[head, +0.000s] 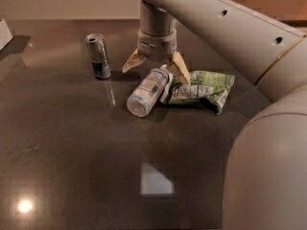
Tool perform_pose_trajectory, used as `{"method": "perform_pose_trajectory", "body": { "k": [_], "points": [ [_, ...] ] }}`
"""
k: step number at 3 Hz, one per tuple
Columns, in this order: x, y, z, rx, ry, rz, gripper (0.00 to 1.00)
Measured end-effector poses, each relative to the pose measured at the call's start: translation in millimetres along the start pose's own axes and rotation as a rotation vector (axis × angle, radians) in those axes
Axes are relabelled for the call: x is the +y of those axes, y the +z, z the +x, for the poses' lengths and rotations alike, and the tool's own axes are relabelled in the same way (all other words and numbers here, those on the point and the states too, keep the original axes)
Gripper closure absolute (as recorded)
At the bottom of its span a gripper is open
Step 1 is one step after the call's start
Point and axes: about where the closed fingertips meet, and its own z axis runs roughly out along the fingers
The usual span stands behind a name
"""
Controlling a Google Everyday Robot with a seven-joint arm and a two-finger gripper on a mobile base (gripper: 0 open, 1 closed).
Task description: Move blue plastic bottle near green jalapeno chip bag
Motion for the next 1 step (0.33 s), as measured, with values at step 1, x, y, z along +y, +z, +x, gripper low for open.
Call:
{"method": "perform_pose_trajectory", "body": {
  "k": [1],
  "points": [
    [0.0,0.0,0.0,0.0,0.0,0.0,0.0]
  ]
}}
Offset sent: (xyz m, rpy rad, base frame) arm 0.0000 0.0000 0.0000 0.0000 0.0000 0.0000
